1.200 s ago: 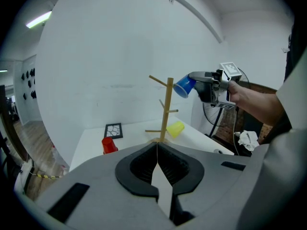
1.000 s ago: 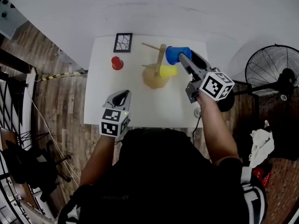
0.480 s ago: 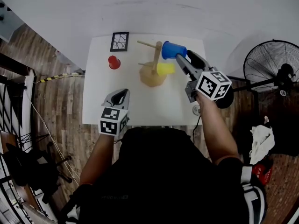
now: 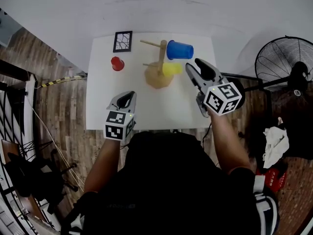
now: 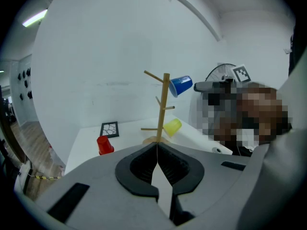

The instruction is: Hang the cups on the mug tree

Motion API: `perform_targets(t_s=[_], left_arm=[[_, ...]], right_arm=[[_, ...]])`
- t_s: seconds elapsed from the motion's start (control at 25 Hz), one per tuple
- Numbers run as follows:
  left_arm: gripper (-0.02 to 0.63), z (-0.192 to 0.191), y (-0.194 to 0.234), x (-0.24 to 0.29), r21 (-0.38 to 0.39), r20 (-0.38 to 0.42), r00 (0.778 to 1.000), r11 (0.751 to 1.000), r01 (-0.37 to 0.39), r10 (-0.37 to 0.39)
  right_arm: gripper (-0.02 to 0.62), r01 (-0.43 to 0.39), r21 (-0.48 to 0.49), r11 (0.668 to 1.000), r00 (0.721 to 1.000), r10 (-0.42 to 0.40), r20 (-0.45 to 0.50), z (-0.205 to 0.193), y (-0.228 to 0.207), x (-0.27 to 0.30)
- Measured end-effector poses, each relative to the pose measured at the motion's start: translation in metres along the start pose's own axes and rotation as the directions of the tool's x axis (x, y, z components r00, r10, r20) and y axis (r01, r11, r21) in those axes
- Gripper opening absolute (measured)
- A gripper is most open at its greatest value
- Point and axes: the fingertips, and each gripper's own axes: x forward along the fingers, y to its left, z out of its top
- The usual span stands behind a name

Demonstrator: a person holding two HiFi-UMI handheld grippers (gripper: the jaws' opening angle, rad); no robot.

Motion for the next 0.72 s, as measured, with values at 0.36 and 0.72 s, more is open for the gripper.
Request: perform_targets(t_s=[0.36, 0.72], left_arm=[[0.017, 0.003, 0.011, 0.001, 0.006, 0.004, 1.0, 1.0, -0.006, 0.006], [0.017, 0.002, 0.025, 0.001, 0.015, 0.005, 1.0, 1.0, 0.001, -0.001]], right_arm=[[0.017, -0.04, -0.084, 0.996, 0.991, 0.029, -0.127, -0.059, 0.04, -0.008], [0.008, -0.112, -0.055, 0.992, 0.971, 0.098, -0.219, -0.097, 0.076, 0.002]])
